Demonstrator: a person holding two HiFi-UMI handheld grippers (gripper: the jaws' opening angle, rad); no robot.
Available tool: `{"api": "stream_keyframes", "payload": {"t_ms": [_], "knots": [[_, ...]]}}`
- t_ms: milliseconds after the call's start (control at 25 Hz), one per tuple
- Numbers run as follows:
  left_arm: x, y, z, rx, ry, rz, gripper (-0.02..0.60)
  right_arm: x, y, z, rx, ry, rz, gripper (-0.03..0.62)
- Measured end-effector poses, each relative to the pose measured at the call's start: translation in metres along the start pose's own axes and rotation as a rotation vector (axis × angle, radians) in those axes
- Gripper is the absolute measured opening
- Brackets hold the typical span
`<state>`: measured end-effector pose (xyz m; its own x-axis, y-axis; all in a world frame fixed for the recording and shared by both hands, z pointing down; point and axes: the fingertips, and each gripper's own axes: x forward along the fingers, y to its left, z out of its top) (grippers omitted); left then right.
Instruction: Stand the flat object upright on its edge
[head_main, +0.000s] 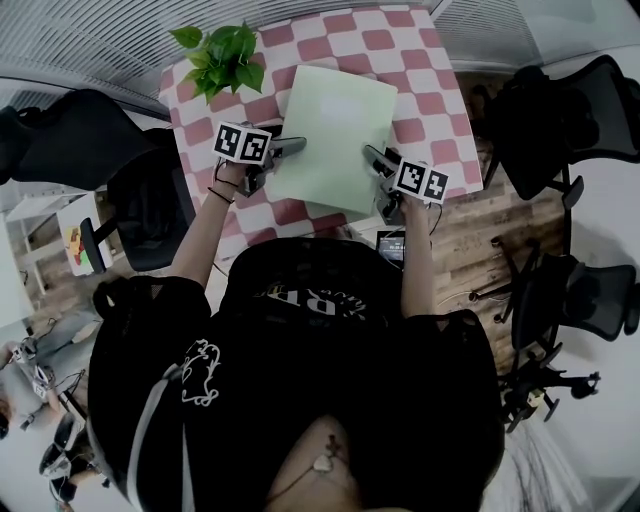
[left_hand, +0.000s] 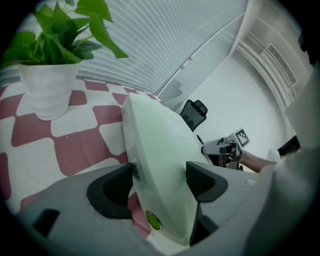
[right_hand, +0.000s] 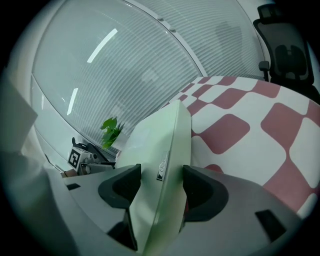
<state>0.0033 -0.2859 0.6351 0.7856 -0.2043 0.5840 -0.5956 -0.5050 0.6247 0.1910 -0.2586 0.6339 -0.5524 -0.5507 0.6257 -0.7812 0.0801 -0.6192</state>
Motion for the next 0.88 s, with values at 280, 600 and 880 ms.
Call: {"api": "stream_keyframes", "payload": {"t_ms": [280, 600, 880], "knots": [[-0.020, -0.022, 0.036, 0.196, -0.096, 0.065, 0.341, -0.024, 0.026, 0.039, -0.174, -0.119, -0.037, 0.245], [-0.051, -0.049, 0.083, 0.510, -0.177, 0.229, 0.341, -0.052, 0.074, 0.083, -0.457, -0.245, -0.144, 0.244], [-0.074, -0.070, 0.120, 0.589, -0.348, 0.327, 0.339, -0.060, 0.089, 0.099, -0.603, -0.354, -0.242, 0.244]]}}
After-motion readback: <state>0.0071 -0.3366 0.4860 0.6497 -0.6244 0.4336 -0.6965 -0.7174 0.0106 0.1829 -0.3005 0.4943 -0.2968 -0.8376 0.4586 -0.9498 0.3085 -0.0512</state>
